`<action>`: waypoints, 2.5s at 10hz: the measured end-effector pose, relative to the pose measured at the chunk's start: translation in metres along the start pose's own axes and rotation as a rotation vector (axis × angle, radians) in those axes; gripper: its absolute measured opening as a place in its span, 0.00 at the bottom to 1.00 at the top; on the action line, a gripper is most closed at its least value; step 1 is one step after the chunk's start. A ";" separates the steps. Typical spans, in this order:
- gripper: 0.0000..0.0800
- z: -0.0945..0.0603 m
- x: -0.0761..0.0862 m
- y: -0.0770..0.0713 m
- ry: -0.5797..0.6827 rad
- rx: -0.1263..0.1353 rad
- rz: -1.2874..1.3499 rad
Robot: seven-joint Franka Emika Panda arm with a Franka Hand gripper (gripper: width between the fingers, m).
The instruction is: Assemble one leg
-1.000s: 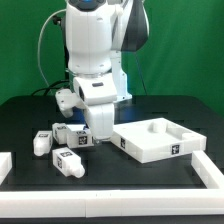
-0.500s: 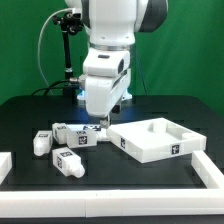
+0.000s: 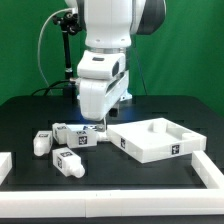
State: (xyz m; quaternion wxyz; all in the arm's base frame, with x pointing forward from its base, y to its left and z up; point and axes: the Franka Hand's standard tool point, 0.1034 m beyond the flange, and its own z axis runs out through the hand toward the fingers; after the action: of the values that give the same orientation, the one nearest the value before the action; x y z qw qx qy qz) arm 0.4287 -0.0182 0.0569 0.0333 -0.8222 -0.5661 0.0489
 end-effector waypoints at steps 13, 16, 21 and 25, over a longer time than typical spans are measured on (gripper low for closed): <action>0.81 0.045 0.034 -0.006 0.102 -0.030 0.413; 0.66 0.045 0.034 -0.006 0.102 -0.030 0.419; 0.07 0.045 0.034 -0.006 0.102 -0.030 0.416; 0.07 0.044 0.034 -0.006 0.102 -0.029 0.426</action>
Offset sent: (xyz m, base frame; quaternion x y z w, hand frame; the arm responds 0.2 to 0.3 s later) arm 0.0185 0.0269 0.0041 -0.0235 0.0537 0.2528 0.9657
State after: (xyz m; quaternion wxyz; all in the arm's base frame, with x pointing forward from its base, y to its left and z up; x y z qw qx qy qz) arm 0.4299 0.0159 0.0120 0.0390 -0.9250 -0.3779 0.0050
